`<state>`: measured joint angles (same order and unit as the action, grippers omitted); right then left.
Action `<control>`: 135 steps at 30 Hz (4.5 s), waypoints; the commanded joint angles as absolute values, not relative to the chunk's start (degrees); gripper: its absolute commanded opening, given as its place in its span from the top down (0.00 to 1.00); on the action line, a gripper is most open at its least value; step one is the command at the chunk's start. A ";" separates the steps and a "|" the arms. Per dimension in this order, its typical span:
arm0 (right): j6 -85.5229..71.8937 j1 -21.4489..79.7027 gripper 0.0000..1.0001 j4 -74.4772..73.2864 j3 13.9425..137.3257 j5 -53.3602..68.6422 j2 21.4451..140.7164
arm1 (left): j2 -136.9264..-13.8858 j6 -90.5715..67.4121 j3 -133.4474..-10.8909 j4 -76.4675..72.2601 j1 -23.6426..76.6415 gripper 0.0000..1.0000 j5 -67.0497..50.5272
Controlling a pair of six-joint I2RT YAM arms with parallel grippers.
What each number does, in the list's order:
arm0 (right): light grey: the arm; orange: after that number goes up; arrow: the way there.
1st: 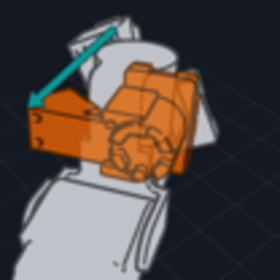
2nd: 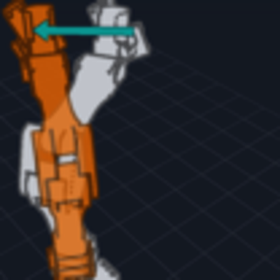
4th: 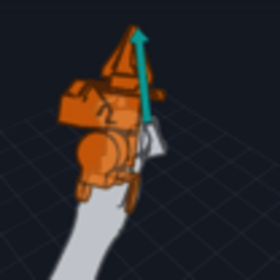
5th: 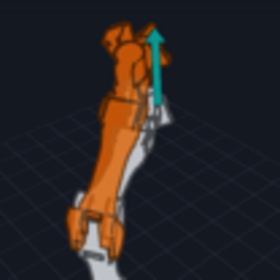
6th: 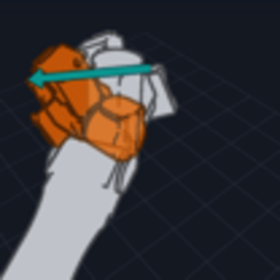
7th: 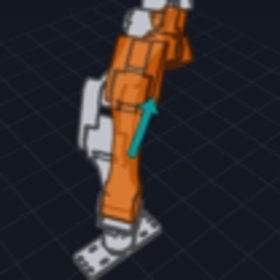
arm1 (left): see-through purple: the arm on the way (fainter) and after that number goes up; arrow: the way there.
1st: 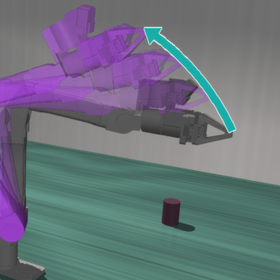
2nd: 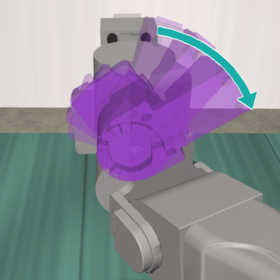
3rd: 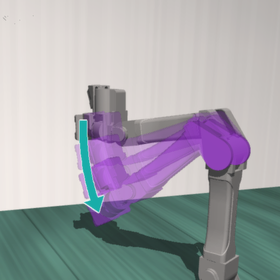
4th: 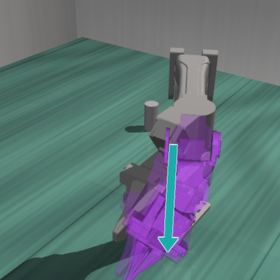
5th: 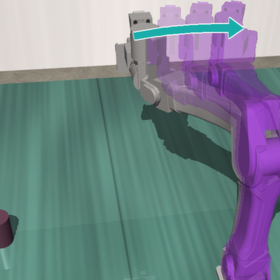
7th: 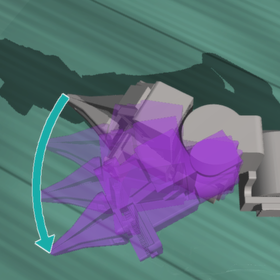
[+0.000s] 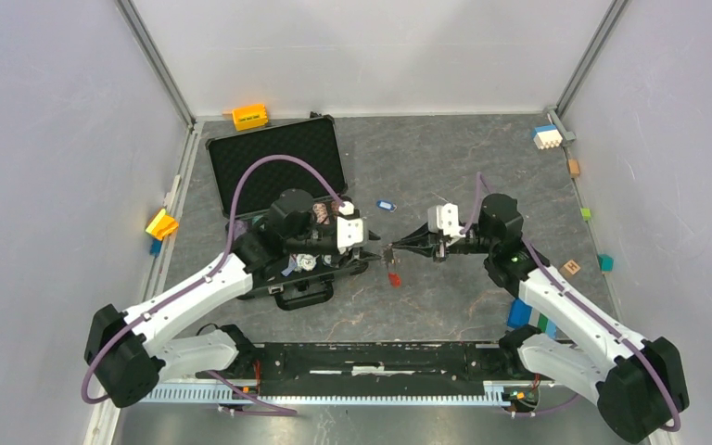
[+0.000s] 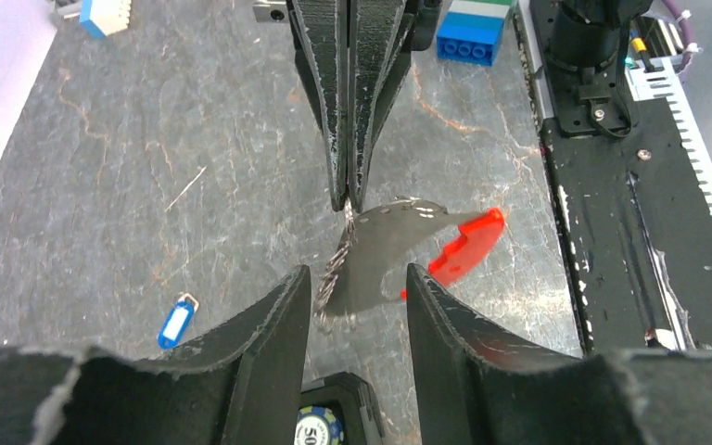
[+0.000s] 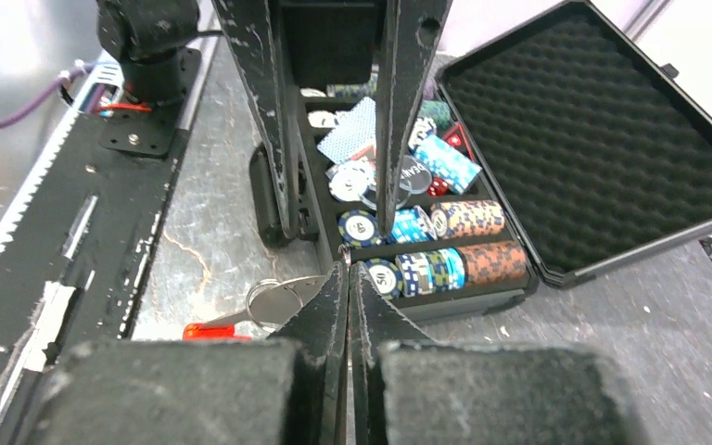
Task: Put the keys on the keyring
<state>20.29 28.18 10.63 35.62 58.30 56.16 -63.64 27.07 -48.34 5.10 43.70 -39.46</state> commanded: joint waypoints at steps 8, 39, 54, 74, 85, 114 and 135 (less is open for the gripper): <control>-10.98 27.33 1.00 50.77 27.86 65.20 58.33 | -65.70 22.34 -45.87 -10.02 43.11 0.57 -46.34; 0.09 26.89 1.00 38.43 27.51 61.83 58.98 | -68.55 24.40 -50.36 -4.27 43.07 0.87 -47.54; 0.90 26.84 0.94 36.56 27.24 61.27 59.73 | -67.97 24.62 -50.58 -2.87 43.07 0.98 -47.65; 25.05 30.55 0.61 8.87 36.61 58.06 58.35 | -75.32 36.43 -68.77 36.74 52.51 0.98 -21.19; 25.29 32.69 0.73 9.67 35.51 58.36 60.03 | -76.08 34.78 -69.37 35.91 53.00 0.98 -23.20; 15.63 31.07 1.00 20.72 33.04 57.46 57.68 | -72.44 33.73 -65.23 29.63 50.88 0.81 -29.00; -38.29 27.42 1.00 84.62 25.28 60.50 67.25 | -65.28 27.36 -52.35 2.46 42.63 0.68 -45.55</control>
<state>-31.66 27.62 72.77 25.65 59.59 66.52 -64.18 26.65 -51.77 4.51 43.07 -40.36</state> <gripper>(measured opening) 0.006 0.358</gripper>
